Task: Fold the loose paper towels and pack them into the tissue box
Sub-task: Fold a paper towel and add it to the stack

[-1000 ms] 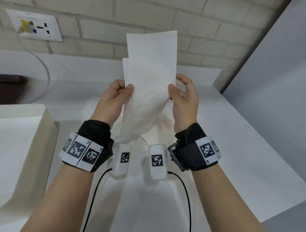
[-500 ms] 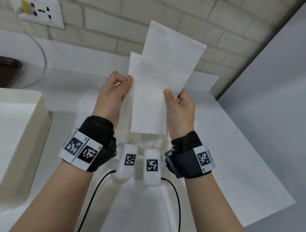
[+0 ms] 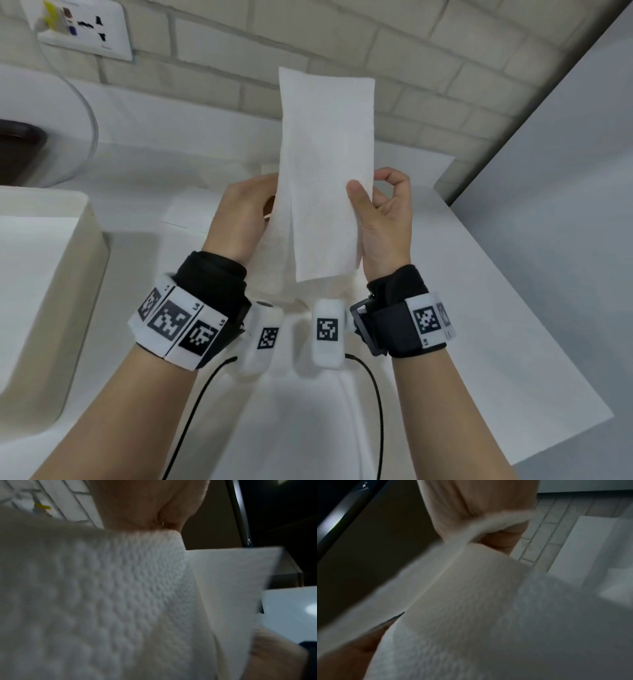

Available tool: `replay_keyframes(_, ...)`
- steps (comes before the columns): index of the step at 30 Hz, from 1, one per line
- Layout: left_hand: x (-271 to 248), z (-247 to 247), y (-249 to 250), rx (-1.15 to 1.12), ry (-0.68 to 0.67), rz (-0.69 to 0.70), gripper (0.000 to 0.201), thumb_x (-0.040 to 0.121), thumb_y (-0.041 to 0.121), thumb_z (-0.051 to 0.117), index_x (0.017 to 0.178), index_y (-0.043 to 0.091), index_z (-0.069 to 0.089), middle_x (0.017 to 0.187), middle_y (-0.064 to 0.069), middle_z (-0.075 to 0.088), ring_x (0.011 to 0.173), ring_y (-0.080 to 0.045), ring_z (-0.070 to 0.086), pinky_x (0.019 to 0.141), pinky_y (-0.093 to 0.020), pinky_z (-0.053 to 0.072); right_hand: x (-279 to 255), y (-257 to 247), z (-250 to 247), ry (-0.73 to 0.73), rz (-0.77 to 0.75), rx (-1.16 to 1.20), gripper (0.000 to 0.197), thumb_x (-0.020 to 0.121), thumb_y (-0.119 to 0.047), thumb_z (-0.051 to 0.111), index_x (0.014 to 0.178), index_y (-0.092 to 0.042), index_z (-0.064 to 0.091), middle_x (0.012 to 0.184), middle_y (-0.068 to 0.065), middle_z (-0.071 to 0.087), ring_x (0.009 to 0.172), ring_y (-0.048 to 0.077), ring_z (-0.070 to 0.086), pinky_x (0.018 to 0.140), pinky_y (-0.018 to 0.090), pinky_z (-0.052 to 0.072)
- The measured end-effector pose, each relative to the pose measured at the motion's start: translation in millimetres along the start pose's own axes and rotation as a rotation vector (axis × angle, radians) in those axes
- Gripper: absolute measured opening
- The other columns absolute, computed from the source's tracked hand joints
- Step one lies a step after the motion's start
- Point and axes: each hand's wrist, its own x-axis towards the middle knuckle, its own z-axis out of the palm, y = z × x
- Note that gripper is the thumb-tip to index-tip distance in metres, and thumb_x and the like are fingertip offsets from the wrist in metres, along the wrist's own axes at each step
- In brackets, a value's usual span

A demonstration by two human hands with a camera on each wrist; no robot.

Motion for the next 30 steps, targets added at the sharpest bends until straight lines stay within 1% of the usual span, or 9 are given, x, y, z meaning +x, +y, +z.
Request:
replay_keyframes(2,-3.7,3.9,1.9,-0.07,0.001,-0.045,0.036,0.088,0.038,0.05,0.06,0.03,0.071,0.061,0.018,0.067,0.065,0.001,0.061,0.069,-0.018,0.046,0.1,5.5,0.1,0.057,-0.018,-0.066,0.023,0.089,-0.001,0.055,0.085,-0.021,0.044,0.062,-0.002,0.059,0.058,0.011,0.047,0.06,0.022,0.04)
replay_keyframes(5,-10.4,8.3,-1.1,0.042,0.002,0.054,0.028,0.096,0.02,0.049,0.076,0.019,0.067,0.063,0.017,0.068,0.064,0.003,0.062,0.063,-0.011,0.046,-0.1,10.8,0.2,0.142,-0.069,-0.174,0.024,0.091,-0.005,0.054,0.074,-0.019,0.045,0.051,-0.009,0.044,0.048,0.0,0.034,0.05,0.013,0.031)
replay_keyframes(10,-5.9,1.5,-10.3,-0.037,0.182,0.017,0.035,0.097,0.018,0.047,0.076,-0.007,0.06,0.072,-0.01,0.056,0.07,-0.02,0.052,0.065,-0.024,0.043,2.2,11.2,-9.2,0.215,0.0,-0.2,0.026,0.094,-0.01,0.048,0.07,-0.019,0.041,0.067,-0.004,0.039,0.065,0.008,0.036,0.066,0.022,0.033)
replay_keyframes(15,-2.5,1.1,-13.3,-0.062,0.201,-0.033,0.026,0.1,0.016,0.039,0.091,0.017,0.064,0.095,0.0,0.068,0.095,-0.019,0.065,0.089,-0.031,0.051,-4.1,10.7,-12.5,-0.058,0.272,-0.116,0.029,0.094,-0.007,0.044,0.067,-0.016,0.041,0.062,-0.005,0.044,0.063,0.012,0.038,0.061,0.026,0.032)
replay_keyframes(18,-4.2,9.5,-10.0,-0.05,0.225,-0.066,0.026,0.101,0.02,0.034,0.112,0.01,0.056,0.104,-0.003,0.063,0.092,-0.013,0.061,0.081,-0.015,0.048,-8.0,18.3,-8.1,-0.117,0.304,-0.34,0.023,0.095,-0.015,0.044,0.073,-0.019,0.039,0.073,0.0,0.04,0.071,0.017,0.038,0.061,0.025,0.031)
replay_keyframes(21,-4.6,9.3,-17.9,0.076,0.18,-0.037,0.046,0.098,0.03,0.044,0.137,0.012,0.03,0.115,0.005,0.052,0.088,0.001,0.054,0.064,0.001,0.042,-9.8,22.5,-4.4,-0.223,0.249,-0.463,0.016,0.096,-0.014,0.044,0.085,-0.024,0.037,0.082,0.0,0.049,0.075,0.016,0.048,0.066,0.026,0.041)
replay_keyframes(24,-1.7,-3.5,-27.0,0.26,0.113,-0.037,0.071,0.086,0.009,0.062,0.142,0.016,0.019,0.12,0.009,0.045,0.105,-0.009,0.052,0.076,-0.01,0.044,-5.9,19.9,-5.9,-0.376,0.224,-0.554,0.031,0.094,-0.013,0.048,0.115,-0.022,0.027,0.107,0.001,0.056,0.081,0.012,0.056,0.079,0.027,0.046)
replay_keyframes(27,0.6,-21.0,-30.9,0.32,0.186,0.015,0.088,0.082,-0.003,0.06,0.148,0.021,0.006,0.138,0.012,0.028,0.126,-0.005,0.035,0.095,-0.005,0.03,10.0,21.8,-16.4,-0.441,0.223,-0.953,0.056,0.089,-0.018,0.057,0.134,-0.018,0.023,0.12,0.003,0.047,0.1,0.016,0.052,0.085,0.025,0.043)
replay_keyframes(30,1.6,-34.7,-30.9,0.43,0.217,0.091,0.069,0.082,-0.007,0.054,0.141,0.021,0.03,0.136,0.011,0.035,0.127,-0.004,0.033,0.09,0.008,0.022,17.2,37.9,-28.3,-0.77,0.272,-1.601,0.076,0.078,-0.03,0.07,0.14,-0.028,0.025,0.147,0.004,0.023,0.131,0.029,0.028,0.105,0.043,0.03)
